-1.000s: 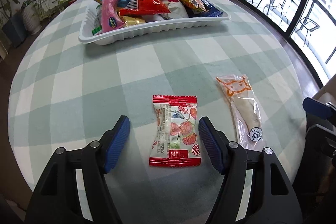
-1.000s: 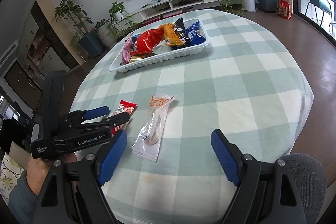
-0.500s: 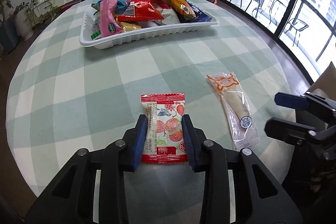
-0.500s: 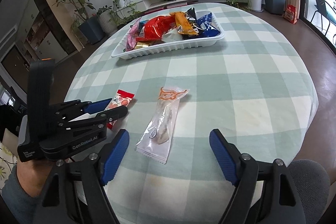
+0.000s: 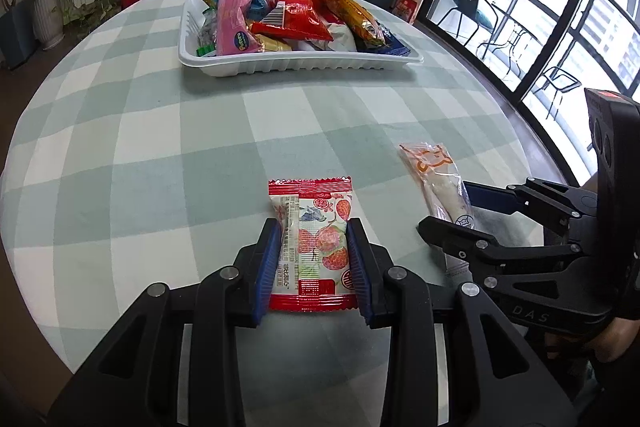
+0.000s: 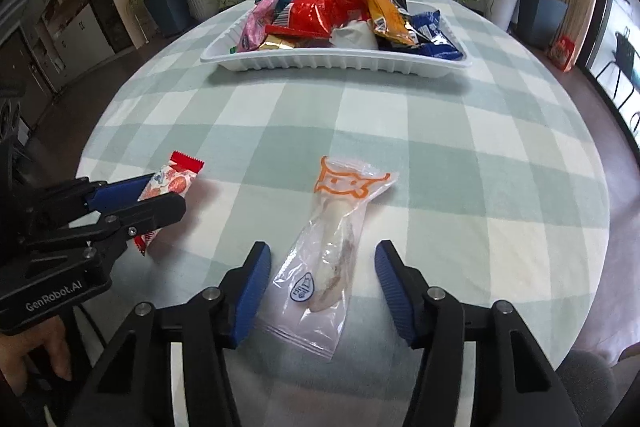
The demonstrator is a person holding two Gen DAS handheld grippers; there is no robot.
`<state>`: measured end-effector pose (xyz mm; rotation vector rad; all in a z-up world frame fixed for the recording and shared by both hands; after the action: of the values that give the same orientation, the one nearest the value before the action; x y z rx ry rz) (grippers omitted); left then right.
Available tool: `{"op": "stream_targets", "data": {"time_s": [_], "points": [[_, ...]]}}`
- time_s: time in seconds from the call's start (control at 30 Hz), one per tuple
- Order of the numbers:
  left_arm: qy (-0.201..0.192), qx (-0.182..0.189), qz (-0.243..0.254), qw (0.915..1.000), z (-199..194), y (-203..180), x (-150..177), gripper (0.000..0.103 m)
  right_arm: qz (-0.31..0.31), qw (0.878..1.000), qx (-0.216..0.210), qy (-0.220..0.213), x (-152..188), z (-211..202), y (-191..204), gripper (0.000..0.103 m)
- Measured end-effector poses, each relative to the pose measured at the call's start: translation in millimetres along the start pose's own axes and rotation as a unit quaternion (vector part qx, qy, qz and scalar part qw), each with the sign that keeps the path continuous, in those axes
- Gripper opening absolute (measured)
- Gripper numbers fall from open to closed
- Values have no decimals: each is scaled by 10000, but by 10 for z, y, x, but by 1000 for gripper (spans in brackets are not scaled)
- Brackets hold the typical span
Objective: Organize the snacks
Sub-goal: 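Grasp the red-white candy packet with left while right grasps clear packet, then carry both packets over the white tray and lower them inside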
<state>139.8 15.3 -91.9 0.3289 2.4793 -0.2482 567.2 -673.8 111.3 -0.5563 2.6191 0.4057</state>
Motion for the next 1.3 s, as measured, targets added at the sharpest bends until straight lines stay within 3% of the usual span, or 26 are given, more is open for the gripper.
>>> {"op": "stream_targets", "data": {"time_s": [0.17,0.23,0.53,0.9,1.07,1.3], "points": [[-23,65,-1,10000,14,-11,-2,31,-285,9995,-104,0,18,-13,90,30],[-28,75,-17,10000,13,1,7,31,-281,9995,-134,15,18,-15,96,27],[-154,283,-148,9994,-19,2,-5,31,262,9976,-603,195,-5,-65,-61,24],[-398,607,-384,9966,-120,34,-124,31,1330,9822,-1287,328,-83,-178,-481,24],[-655,601,-490,9948,-257,260,-423,31,1627,9782,-1291,16,-394,-349,-782,24],[-1097,277,-275,9932,-474,684,-1296,31,1588,9763,-1258,-760,-1269,-743,-981,24]]}}
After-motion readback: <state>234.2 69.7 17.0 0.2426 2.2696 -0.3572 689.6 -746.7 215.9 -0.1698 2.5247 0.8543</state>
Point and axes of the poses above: each gripper's, at about its wrist camera, not at the fingertips, and z roughly the way its jaws point, y to its left, x to its underside, the point moved 3 cm from there along z, roughly the way its jaws point, and after that the axes turned 13 degrees about z, right-handed, at the moved point
